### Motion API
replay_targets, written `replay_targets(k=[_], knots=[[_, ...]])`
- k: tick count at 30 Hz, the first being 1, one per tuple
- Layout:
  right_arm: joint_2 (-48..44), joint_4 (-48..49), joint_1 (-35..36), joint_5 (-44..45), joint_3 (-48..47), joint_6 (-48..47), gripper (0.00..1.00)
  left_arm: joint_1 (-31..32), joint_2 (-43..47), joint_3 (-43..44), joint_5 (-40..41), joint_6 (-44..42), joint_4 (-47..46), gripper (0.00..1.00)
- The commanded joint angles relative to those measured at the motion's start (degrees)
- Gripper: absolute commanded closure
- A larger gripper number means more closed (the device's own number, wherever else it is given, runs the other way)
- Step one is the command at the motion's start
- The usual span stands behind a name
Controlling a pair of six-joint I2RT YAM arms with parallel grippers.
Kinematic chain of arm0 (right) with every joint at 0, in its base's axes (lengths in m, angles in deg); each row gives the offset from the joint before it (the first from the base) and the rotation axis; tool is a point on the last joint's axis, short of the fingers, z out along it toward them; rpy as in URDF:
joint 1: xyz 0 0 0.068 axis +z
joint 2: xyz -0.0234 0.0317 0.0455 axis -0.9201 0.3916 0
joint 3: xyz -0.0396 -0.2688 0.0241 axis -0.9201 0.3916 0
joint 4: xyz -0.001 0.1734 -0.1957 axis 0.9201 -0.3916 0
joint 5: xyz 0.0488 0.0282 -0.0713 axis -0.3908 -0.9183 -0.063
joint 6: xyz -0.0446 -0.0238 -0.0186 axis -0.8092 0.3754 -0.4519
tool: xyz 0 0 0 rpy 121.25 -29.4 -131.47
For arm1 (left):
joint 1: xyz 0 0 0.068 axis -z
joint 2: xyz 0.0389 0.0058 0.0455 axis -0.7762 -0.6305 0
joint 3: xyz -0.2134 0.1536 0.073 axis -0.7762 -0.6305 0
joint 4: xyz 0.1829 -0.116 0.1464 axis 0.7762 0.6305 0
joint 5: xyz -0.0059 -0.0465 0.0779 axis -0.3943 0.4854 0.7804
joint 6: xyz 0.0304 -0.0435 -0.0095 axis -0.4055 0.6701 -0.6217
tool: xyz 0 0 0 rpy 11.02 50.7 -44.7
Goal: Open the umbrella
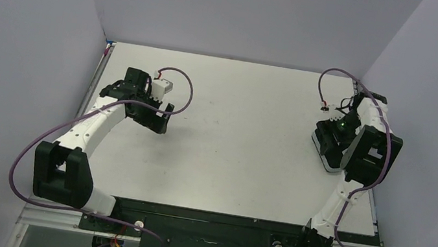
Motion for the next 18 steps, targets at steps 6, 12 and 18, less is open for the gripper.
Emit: replay_targets(k=[6, 12, 18], knots=[[-6.49, 6.88, 5.01, -12.19, 14.31, 9.65, 0.32, 0.24, -0.02, -0.50, -1.85, 0.67, -2.05, 0.03], [-12.01, 17.98, 13.91, -17.95, 24.64, 21.40, 0.38, 0.22, 0.63, -2.60, -1.95, 1.67, -3.12, 0.03], [-14.17, 33.39, 27.10, -20.86, 30.01, 38.81, 0.32, 0.13, 0.05, -3.75, -2.17, 3.43, -3.90, 0.03]])
